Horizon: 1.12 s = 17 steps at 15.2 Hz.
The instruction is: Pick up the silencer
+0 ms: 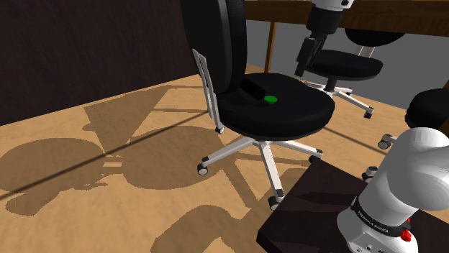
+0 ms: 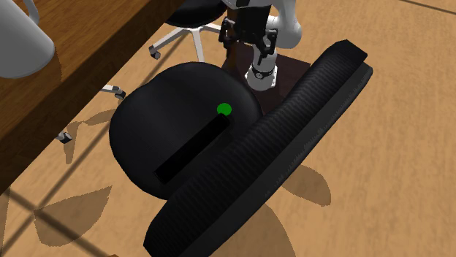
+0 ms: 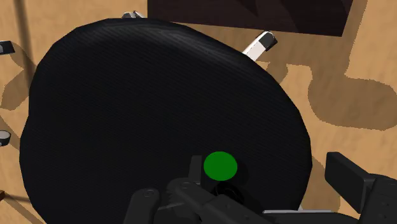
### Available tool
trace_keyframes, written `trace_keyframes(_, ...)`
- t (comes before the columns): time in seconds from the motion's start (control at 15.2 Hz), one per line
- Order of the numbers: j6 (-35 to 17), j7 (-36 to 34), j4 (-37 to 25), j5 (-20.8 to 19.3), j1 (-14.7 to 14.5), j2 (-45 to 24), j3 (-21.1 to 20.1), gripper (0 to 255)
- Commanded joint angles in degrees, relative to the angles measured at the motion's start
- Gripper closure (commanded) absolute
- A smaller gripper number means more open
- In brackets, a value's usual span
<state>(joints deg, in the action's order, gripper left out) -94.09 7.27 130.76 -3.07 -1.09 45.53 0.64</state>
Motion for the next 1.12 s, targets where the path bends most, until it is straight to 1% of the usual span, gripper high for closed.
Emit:
trace_keyframes(0.0, 0.0, 0.0, 0.0, 0.0, 0.0, 0.0, 0.0, 0)
trace_keyframes(0.26, -3.3, -3.0, -4.7, 1.3, 1.0, -9.9, 0.3, 0)
trace_keyframes(0.53, -5.5, -5.7, -10.5, 2.6, 1.8, -19.7, 0.8, 0)
trace_keyframes(0.79, -6.6, -8.1, -17.3, 4.1, 2.5, -29.5, 1.6, 0)
trace_keyframes(1.06, -6.7, -10.2, -25.3, 5.9, 3.2, -39.3, 2.6, 0)
